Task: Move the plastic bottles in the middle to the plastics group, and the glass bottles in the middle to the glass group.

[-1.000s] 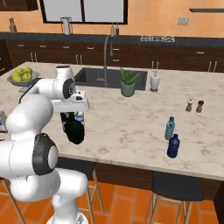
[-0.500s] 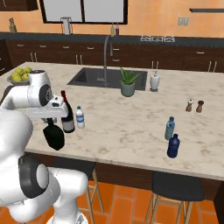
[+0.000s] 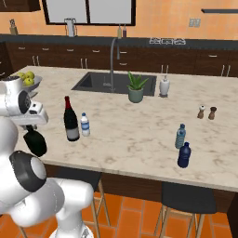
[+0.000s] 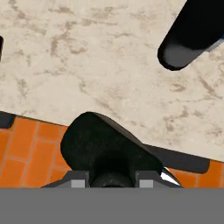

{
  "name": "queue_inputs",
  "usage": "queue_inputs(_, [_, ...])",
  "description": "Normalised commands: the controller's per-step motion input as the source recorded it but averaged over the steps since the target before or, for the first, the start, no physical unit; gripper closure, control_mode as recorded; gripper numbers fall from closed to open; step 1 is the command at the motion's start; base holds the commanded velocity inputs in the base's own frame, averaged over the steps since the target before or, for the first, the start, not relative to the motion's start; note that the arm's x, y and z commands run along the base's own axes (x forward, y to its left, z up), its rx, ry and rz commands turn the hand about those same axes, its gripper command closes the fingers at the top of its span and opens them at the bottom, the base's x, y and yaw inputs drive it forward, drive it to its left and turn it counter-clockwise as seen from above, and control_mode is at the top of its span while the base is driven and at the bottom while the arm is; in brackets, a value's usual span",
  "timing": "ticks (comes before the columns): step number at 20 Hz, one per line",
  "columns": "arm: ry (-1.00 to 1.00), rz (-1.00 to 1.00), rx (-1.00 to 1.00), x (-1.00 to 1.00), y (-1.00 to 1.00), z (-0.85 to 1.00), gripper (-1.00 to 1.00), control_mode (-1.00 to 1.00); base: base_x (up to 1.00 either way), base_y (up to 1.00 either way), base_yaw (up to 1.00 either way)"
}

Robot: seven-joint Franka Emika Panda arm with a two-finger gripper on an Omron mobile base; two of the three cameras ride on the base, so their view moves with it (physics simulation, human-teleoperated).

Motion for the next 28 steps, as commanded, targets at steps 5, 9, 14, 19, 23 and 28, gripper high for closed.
queue_inputs(5, [0.0,0.0,0.0,0.41,1.0,0.09,1.0,-1.0,0.0,0.0,0.0])
queue_inputs(9, [-0.07,0.0,0.0,0.48,0.85,0.01,1.0,-1.0,0.0,0.0,0.0])
queue_inputs(14, [-0.11,0.0,0.0,0.49,0.7,0.0,1.0,-1.0,0.0,0.0,0.0])
queue_inputs(19, [-0.02,0.0,0.07,0.35,0.27,-0.24,1.0,-1.0,0.0,0.0,0.0])
queue_inputs(23, [0.0,0.0,0.17,0.2,0.01,-0.49,1.0,-1.0,0.0,0.0,0.0])
queue_inputs(28, [-0.02,0.0,0.16,0.15,0.04,-0.49,1.0,-1.0,0.0,0.0,0.0])
